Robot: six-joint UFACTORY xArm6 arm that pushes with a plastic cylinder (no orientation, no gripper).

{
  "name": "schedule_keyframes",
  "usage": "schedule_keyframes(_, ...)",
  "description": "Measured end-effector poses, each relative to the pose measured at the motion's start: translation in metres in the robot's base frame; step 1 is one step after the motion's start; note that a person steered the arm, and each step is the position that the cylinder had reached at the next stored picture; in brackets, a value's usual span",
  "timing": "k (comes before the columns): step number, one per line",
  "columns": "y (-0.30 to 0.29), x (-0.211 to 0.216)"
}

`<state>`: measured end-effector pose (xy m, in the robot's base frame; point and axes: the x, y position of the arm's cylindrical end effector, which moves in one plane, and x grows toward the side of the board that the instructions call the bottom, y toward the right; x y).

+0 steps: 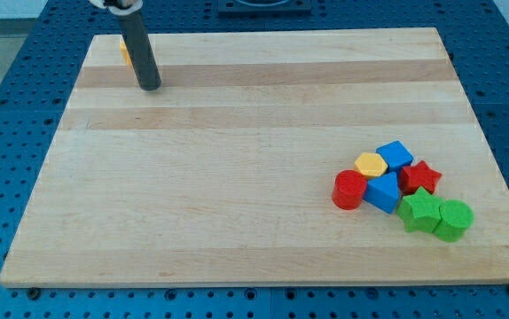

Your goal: Point your arm at the red circle

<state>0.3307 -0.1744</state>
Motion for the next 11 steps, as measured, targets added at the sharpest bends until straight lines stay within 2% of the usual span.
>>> schedule_keyframes(3,0.066,0.140)
schedule_keyframes(5,0.154,0.222)
schedule_keyframes(6,0.205,0.242)
schedule_keyframes(8,0.272,0.246)
schedule_keyframes(11,0.282,0.221)
